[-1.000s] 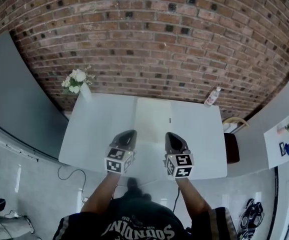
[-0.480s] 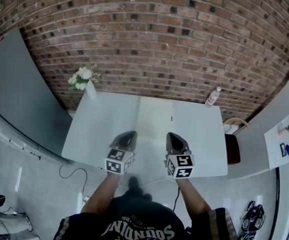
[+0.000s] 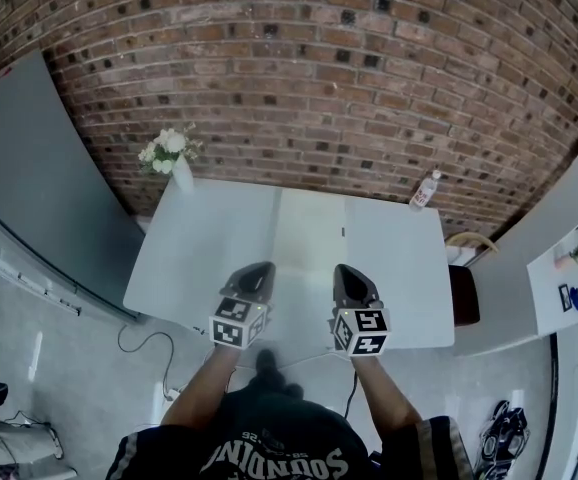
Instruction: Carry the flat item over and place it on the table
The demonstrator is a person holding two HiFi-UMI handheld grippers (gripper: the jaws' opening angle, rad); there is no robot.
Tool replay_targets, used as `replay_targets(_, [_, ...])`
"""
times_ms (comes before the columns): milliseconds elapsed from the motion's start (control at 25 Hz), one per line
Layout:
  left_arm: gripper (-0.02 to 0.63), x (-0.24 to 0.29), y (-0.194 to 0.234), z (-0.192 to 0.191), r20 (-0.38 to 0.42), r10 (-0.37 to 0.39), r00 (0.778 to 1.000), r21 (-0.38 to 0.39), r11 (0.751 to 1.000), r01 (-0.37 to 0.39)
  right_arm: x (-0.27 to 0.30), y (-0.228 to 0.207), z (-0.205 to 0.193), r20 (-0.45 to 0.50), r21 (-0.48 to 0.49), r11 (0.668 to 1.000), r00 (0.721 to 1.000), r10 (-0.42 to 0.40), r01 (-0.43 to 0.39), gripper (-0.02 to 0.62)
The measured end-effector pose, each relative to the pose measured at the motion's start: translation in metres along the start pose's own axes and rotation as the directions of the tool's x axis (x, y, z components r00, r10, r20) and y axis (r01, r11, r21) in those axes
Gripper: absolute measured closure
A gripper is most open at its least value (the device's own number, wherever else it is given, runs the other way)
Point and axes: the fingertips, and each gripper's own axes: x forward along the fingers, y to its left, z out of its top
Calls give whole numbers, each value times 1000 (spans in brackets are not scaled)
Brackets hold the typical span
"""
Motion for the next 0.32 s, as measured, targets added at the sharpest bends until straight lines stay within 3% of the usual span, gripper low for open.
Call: replay_targets(320, [597,-3,0,-3,-3,0,1000,-10,1000,0,-4,4,-7,-3,12,1000,1000,1,-1,597])
